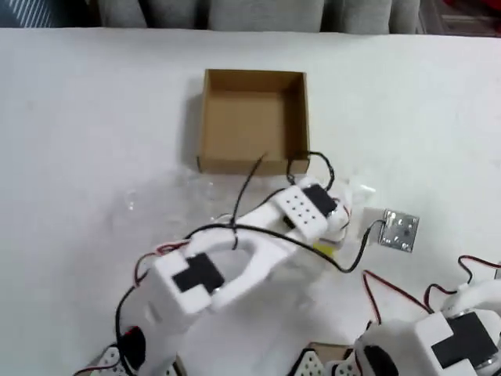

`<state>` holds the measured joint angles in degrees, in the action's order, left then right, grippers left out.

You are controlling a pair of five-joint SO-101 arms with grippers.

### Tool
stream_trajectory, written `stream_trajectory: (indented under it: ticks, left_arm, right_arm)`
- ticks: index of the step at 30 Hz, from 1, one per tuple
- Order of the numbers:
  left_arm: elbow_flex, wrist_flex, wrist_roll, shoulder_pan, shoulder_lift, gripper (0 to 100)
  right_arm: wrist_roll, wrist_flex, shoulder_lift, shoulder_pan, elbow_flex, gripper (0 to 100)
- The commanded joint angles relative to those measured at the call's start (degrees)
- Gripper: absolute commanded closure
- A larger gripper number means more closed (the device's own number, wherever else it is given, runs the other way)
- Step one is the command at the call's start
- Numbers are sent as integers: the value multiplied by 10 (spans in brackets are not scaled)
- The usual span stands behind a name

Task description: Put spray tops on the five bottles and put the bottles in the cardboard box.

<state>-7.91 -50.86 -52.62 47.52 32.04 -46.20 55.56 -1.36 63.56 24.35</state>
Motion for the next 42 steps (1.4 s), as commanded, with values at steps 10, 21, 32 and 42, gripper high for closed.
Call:
stream_trajectory:
  ticks: [10, 21, 32, 42]
  left_arm:
    - [-70, 1, 38, 19, 72, 933]
    - [-109, -47, 91, 0, 34, 979]
    - [-163, -225, 313, -124, -170, 979]
    - [-47, -320, 413, -355, -330, 979]
  right_arm:
    - [-27, -7, -26, 5, -5, 982]
    - [-47, -6, -29, 16, -9, 982]
    - [-45, 36, -32, -28, -10, 982]
    - [30, 190, -33, -169, -35, 982]
